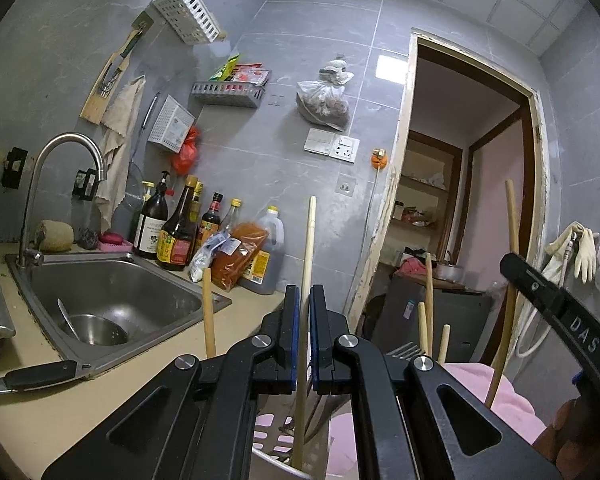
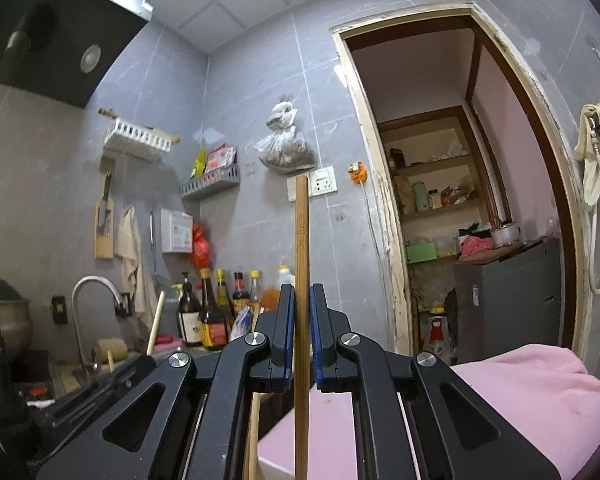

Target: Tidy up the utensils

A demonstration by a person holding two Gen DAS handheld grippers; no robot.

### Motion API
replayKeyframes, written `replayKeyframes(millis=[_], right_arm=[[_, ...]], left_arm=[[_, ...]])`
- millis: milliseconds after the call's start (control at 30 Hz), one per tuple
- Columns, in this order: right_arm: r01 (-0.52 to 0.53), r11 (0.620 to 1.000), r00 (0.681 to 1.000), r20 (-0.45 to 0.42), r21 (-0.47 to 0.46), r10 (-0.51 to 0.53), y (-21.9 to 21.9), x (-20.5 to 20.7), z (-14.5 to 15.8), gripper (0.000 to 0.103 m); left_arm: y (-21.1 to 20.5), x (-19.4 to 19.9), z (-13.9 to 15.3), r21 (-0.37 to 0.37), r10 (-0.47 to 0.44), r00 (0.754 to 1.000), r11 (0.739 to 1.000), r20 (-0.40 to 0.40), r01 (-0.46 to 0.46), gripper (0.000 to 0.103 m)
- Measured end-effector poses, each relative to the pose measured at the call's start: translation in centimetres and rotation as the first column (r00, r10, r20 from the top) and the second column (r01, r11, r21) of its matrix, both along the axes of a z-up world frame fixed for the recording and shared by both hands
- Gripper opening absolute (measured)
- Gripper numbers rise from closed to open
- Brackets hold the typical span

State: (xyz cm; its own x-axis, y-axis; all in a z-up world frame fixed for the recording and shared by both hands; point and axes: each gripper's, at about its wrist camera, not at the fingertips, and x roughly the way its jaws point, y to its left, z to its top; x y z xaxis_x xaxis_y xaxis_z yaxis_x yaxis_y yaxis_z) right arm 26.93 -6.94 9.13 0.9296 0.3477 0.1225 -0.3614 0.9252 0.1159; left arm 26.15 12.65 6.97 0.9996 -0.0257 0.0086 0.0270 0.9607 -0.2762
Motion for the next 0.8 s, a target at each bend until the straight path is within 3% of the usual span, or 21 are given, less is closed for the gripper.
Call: replayKeyframes(millis=[233,400,533,600,733,800], right_arm=[[-0.003,1.000,0.999,-0.043,-0.030,0.001,-0.5,-0.6,-1.0,0.008],[-0.012,1.000,0.998,-0.056,-0.025,0.010,-1.0,-1.1,-1.1,0.023],[-0.015,1.000,0.999,-0.049,-0.027,0.013,-1.4,-1.9,-0.9,0.023],[-0.011,1.000,0.999,-0.043,-0.029,0.010,-1.6,-2.3,-0.8,0.026],[-0.003,1.000,0.999,-0.044,-0.031,0.002,-2.5,-3.0,-0.5,0.033],[0.010,0.999,0.999,-0.042,-0.040,-0.011,-3.0,-3.5,-0.3,0.036]], left_arm=[[0.0,-0.4,-0.7,0.047,-0.051,0.998,0.998,-0.039,0.053,0.004],[0.1,-0.7,-1.3,0.062,-0.093,0.993,0.993,-0.068,0.097,0.004],[0.2,-1.2,-1.3,0.053,-0.113,0.991,0.992,-0.071,0.117,0.005],[0.1,-1.4,-1.0,0.058,-0.124,0.989,0.990,-0.081,0.128,0.008],[-0.2,-1.8,-0.3,0.067,-0.125,0.985,0.989,-0.115,0.133,0.035],[-0.4,-2.1,-0.1,0.064,-0.133,0.983,0.988,-0.127,0.142,0.036]])
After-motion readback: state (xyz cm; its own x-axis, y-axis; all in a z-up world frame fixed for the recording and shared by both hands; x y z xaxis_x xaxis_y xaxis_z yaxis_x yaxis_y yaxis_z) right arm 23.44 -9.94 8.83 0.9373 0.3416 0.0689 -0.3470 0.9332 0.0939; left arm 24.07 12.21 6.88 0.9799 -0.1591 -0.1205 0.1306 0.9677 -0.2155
